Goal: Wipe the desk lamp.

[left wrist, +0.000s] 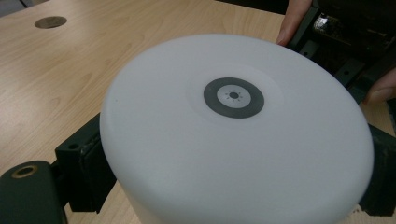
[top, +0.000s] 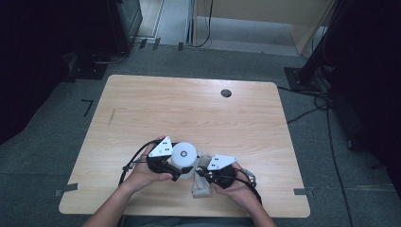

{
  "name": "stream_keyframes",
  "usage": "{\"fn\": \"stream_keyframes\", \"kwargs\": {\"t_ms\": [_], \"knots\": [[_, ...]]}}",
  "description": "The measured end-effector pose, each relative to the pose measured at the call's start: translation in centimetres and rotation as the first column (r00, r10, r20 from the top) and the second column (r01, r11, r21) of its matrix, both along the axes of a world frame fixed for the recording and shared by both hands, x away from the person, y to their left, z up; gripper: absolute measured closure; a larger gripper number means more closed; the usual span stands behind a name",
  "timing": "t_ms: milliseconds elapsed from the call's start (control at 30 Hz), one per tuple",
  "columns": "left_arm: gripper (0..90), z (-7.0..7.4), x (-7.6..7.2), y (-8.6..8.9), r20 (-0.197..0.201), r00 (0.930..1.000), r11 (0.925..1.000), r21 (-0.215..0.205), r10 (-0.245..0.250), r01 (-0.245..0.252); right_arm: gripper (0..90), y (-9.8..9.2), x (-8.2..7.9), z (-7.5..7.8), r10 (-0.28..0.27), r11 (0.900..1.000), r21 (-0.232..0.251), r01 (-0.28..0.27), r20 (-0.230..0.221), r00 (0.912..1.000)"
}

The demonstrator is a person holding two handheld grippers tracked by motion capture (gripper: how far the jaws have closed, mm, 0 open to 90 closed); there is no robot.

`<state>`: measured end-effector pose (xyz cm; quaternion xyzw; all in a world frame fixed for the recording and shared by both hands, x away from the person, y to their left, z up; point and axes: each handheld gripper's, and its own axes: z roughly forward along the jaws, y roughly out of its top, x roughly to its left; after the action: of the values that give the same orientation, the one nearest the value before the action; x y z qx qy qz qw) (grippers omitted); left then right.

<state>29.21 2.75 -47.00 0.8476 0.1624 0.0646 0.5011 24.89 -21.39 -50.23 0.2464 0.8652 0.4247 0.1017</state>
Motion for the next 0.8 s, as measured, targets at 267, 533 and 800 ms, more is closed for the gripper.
{"fn": "stream_keyframes", "kwargs": {"t_ms": [267, 533, 800], "knots": [[7.9, -0.1, 0.1, 0.1, 0.003, 1.0000, 1.0000, -0.004, -0.005, 0.005, 83.9, -1.0, -0.8, 4.3, -0.034, 0.983, 0.183, 0.016, 0.097, 0.9948], [7.7, -0.3, 0.2, 0.2, -0.001, 0.9996, 0.9994, -0.020, -0.028, 0.028, 83.8, -1.3, -0.7, 5.2, -0.052, 0.964, 0.264, 0.015, 0.135, 0.9895], [7.8, -0.3, 0.0, 0.2, 0.001, 0.9981, 0.9980, -0.020, -0.061, 0.061, 84.0, -1.1, 0.4, 1.4, -0.083, 0.986, 0.147, 0.079, 0.023, 0.9963]]}}
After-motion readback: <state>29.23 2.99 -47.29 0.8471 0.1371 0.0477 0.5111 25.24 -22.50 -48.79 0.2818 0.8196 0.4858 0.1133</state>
